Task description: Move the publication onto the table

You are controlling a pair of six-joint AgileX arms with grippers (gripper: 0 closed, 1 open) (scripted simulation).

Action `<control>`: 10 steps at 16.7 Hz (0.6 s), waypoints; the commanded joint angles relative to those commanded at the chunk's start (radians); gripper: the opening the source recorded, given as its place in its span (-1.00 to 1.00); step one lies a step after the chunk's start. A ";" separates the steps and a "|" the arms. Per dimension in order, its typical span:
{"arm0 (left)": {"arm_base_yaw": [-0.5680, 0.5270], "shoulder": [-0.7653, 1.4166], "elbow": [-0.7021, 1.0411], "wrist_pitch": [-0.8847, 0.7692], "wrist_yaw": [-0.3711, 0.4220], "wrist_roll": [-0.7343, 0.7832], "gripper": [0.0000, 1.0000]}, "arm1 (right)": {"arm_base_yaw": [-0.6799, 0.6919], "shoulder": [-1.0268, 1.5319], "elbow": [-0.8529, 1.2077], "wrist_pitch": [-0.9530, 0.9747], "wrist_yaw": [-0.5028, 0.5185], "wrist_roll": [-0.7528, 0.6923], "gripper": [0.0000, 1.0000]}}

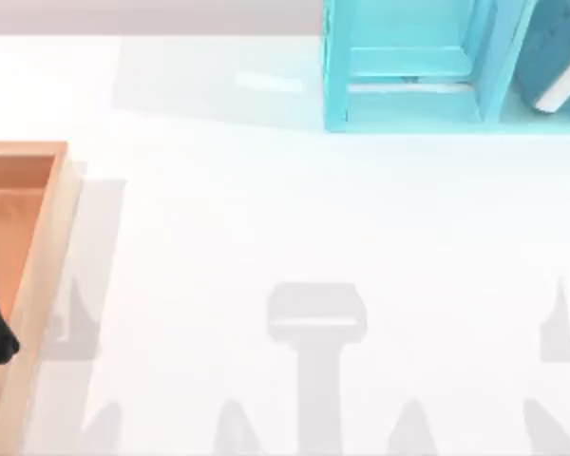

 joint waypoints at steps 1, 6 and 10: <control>0.000 0.000 0.000 0.000 0.000 0.000 1.00 | 0.000 0.000 0.000 0.000 0.000 0.000 1.00; 0.000 0.000 0.000 0.000 0.000 0.000 1.00 | -0.003 0.104 0.062 0.089 -0.012 0.026 1.00; 0.000 0.000 0.000 0.000 0.000 0.000 1.00 | -0.018 0.378 0.185 0.272 -0.031 0.079 1.00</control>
